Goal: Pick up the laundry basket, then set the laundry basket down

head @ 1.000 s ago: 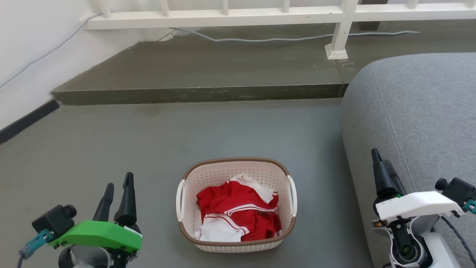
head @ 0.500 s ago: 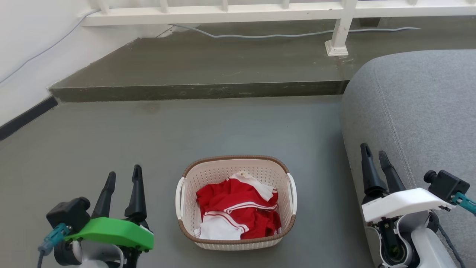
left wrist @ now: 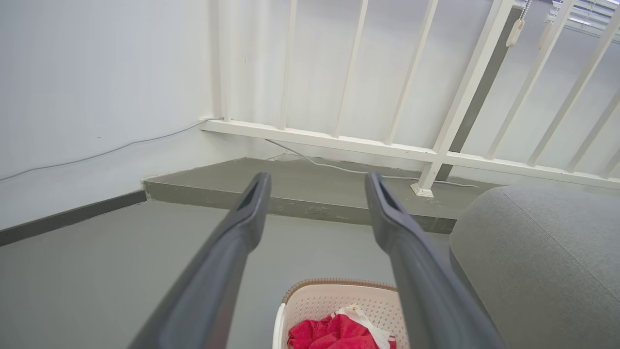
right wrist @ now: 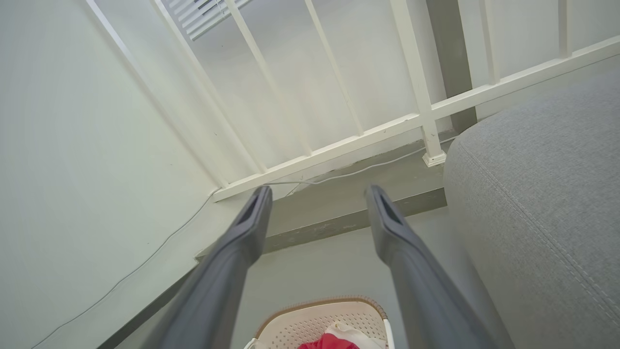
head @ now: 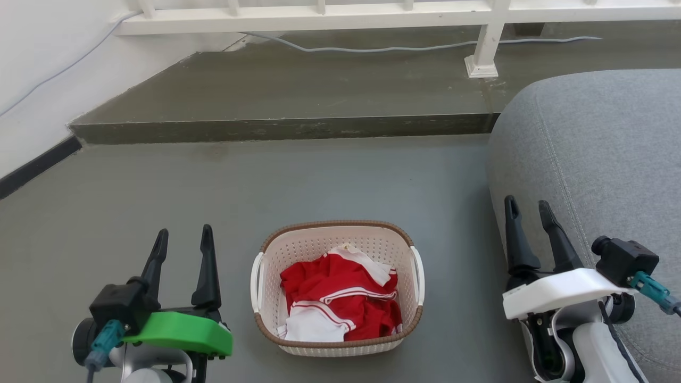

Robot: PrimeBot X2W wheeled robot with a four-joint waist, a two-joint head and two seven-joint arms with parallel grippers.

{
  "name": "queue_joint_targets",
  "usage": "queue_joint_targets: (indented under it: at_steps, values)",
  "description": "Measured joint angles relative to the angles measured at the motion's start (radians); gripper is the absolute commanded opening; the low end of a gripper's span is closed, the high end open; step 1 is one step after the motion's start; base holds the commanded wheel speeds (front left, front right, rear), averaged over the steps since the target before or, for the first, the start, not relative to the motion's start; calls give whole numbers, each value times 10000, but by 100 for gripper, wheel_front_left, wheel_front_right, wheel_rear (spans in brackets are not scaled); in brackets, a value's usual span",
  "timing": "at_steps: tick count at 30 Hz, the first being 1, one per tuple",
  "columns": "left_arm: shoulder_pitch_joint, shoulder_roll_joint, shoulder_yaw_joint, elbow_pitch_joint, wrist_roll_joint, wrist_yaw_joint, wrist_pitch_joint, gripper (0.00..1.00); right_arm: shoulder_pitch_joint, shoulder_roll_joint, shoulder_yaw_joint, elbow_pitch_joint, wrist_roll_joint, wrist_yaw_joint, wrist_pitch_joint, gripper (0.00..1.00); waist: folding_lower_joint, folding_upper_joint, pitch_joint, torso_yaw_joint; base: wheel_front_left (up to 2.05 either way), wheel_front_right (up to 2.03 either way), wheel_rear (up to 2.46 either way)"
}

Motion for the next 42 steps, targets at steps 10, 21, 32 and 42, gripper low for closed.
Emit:
queue_joint_targets:
  at_steps: [10, 21, 32, 42]
  values:
    - [23, -2, -111, -374, 1392, 261, -318, 100, 24, -6, 324, -372, -1402, -207, -313, 100, 0, 0, -19, -9, 0, 0, 0]
    - [292, 0, -378, -744, 2869, 518, -686, 100, 69, -12, 686, -715, -2922, -527, -667, 100, 0, 0, -33, -24, 0, 0, 0]
    - [407, 0, -380, -709, 3122, 571, -734, 100, 197, -17, 786, -765, -3221, -602, -746, 100, 0, 0, 21, -26, 0, 0, 0]
    - [410, -2, -364, -671, 3106, 600, -734, 100, 219, -17, 784, -761, -3221, -612, -746, 100, 0, 0, 88, -21, 0, 0, 0]
